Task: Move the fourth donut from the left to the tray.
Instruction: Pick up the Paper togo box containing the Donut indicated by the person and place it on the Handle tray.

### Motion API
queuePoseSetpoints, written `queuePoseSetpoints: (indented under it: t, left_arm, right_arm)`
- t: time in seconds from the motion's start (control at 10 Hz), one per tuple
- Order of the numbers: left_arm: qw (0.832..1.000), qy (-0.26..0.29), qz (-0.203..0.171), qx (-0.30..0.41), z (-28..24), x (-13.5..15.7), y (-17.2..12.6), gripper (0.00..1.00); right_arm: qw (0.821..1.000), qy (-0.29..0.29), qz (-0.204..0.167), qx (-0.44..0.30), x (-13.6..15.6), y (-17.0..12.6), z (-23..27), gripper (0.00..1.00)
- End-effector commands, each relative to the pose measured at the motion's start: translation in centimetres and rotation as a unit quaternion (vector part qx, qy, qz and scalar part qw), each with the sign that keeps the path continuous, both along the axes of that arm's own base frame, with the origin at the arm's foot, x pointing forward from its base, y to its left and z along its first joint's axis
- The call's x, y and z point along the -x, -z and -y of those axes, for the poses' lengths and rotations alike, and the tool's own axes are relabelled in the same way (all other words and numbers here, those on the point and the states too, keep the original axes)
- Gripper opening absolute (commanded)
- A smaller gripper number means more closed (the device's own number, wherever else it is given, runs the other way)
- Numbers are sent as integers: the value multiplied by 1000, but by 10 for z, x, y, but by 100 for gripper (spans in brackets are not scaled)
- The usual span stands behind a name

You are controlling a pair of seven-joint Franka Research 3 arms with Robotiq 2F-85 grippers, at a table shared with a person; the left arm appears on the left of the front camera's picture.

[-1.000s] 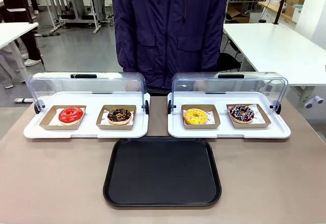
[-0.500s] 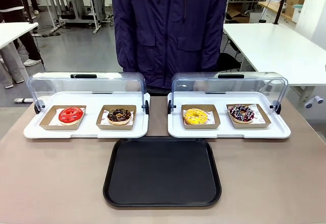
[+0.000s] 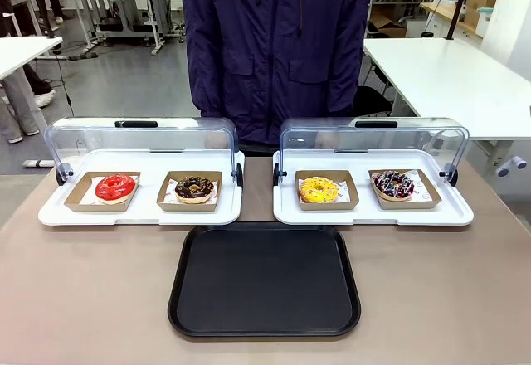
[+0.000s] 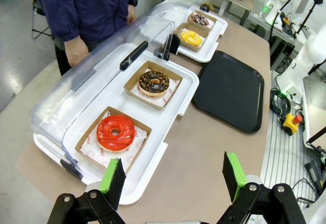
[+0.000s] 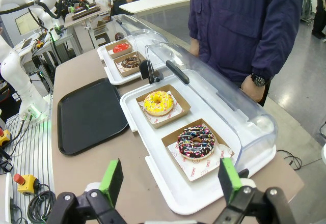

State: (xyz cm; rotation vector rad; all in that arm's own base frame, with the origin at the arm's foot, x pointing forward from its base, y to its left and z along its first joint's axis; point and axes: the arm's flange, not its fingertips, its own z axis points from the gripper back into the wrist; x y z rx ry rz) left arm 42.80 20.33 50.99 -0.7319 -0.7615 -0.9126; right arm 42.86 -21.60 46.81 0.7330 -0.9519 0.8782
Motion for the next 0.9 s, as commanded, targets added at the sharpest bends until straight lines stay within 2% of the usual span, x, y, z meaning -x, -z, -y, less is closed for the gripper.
queuePoseSetpoints:
  t: [0.0, 0.8]
  left_arm:
    - [1000, 1, 6, 3, 1, 4, -1, 100]
    - [1000, 1, 6, 3, 1, 4, -1, 100]
  right_arm:
    - [1000, -3, 5, -3, 0, -1, -1, 100]
    - [1000, -3, 5, -3, 0, -1, -1, 100]
